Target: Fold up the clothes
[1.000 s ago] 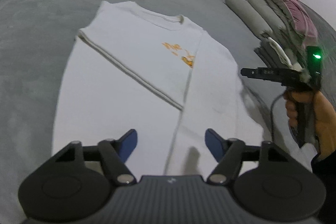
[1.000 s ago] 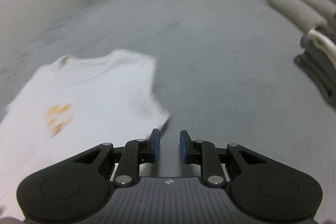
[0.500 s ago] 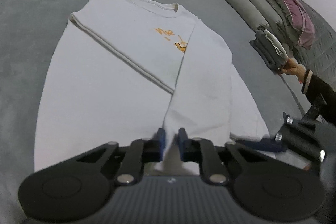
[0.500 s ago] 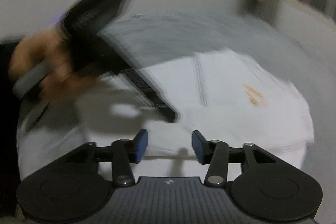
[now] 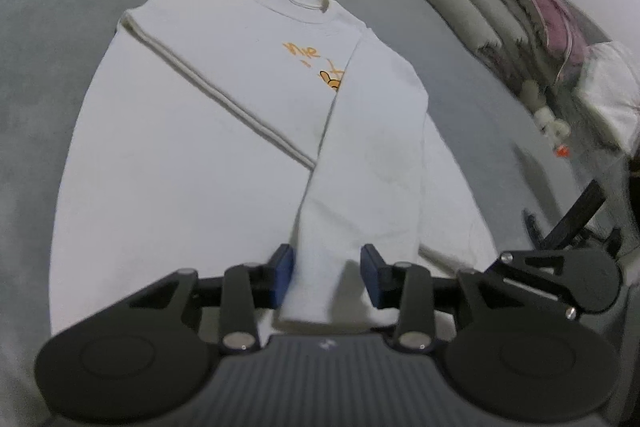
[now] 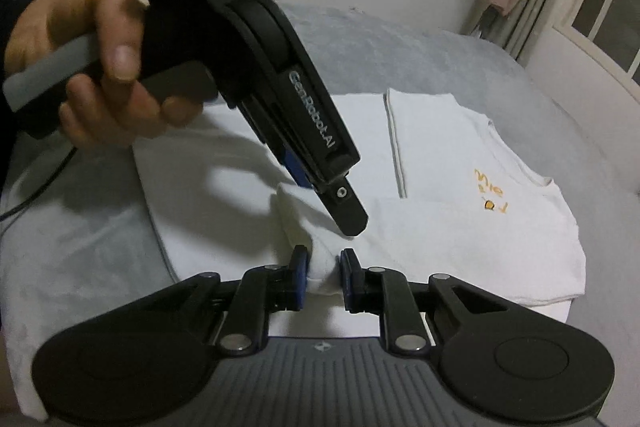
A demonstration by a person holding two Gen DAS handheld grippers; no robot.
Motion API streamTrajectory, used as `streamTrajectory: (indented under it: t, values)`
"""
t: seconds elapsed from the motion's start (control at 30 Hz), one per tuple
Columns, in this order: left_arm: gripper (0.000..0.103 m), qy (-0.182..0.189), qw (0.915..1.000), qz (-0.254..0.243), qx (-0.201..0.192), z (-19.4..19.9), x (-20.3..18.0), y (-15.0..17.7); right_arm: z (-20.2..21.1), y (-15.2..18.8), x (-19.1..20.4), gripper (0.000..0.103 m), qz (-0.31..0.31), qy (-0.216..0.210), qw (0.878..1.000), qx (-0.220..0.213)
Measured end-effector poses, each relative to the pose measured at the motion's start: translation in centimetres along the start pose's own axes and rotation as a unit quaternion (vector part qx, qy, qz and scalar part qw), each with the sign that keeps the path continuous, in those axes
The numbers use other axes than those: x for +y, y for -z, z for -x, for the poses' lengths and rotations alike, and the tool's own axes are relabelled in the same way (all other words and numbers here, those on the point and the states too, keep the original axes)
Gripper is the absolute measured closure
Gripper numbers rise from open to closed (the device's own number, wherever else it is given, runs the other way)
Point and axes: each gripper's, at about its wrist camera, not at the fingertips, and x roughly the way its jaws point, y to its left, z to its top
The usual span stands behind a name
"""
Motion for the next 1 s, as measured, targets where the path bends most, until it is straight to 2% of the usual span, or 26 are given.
streamTrajectory:
  t: [0.1,0.27,0.37,0.43,0.53,0.8,1.0]
  values:
    - [0.080,-0.024,0.9997,-0.009,-0.001,-0.1,-0.3,0.1,0.0,-0.1,0.2,0.086,0.006,0.003,1.000,0.001]
    - [0.080,-0.017,0.9998,0.011,-0.004,0.2,0.2,0.1,0.9,-0.6,-0.6,0.086,-0.029,0.002,0.999,-0.025]
    - [0.081,-0.026,0.9996,0.010,-0.007,0.1,-0.1,0.3,0.2,-0.6,-0.5,0.086,-0.020,-0.001,1.000,-0.010]
    - [0.094,-0.038,0.9992,0.003,-0.009,-0.1,-0.4,0.5,-0.3,-0.2,0.2,0.086,-0.004,-0.006,1.000,0.008]
    - [0.100,-0.048,0.9987,0.004,-0.014,-0.1,-0.6,0.6,-0.5,0.0,0.3,0.086,-0.001,-0.005,1.000,0.011]
    - [0.102,-0.040,0.9977,0.012,-0.054,2.2,-0.8,-0.1,1.2,-0.2,-0.3,0.086,-0.026,-0.001,0.999,-0.026]
    - [0.102,-0.040,0.9935,0.005,-0.107,5.6,-0.4,-1.1,3.1,-2.5,-0.5,0.086,-0.098,0.010,0.990,-0.101]
